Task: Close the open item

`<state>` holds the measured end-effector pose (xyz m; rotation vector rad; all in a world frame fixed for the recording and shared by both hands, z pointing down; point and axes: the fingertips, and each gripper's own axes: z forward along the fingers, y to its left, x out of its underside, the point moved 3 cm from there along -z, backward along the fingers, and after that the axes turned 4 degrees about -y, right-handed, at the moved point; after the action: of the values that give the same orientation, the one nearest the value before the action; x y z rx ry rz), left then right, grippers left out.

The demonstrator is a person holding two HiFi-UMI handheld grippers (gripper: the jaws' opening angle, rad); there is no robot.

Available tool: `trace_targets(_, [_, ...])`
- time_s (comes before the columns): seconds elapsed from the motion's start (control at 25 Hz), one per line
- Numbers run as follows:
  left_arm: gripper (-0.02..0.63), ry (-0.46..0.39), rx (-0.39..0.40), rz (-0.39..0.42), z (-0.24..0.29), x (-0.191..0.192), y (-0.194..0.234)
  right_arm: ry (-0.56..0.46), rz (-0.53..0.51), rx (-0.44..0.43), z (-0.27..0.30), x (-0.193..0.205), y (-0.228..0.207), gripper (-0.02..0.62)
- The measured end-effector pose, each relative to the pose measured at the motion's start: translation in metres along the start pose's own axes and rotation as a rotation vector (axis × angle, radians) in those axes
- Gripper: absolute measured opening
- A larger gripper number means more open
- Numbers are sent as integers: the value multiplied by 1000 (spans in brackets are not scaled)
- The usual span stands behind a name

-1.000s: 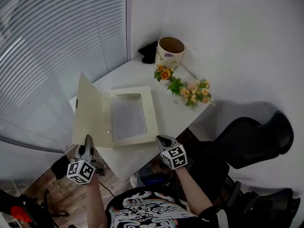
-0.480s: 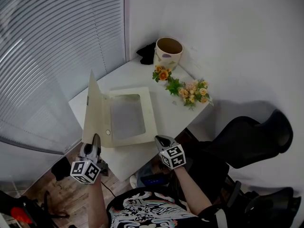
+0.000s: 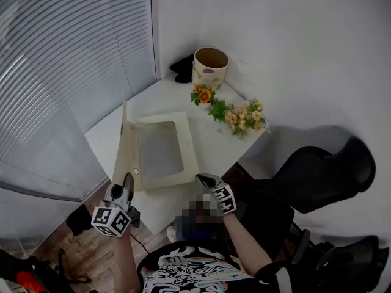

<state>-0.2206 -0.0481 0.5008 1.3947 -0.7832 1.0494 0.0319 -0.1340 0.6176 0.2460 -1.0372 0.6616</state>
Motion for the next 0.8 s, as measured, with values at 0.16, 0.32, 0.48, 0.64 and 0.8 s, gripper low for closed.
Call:
trace_targets(0.16, [30,22,35,-3,4,4,-8,2,3,2,0,0,1,2])
trace_targets(0.32, [34,53,75,22,12,8,-19,1,5,1,1,0,0,2])
trace_targets(0.48, [36,104,114,82,19,16,-33,-3,7,2,0,1,0,2])
trace_targets(0.64, [38,122,141,80,24,20,-39,-3,4,2,1,0,1,2])
trace_targets(0.8, [41,142,164,93,29,23,-47,-1,3,2,0,0,1,3])
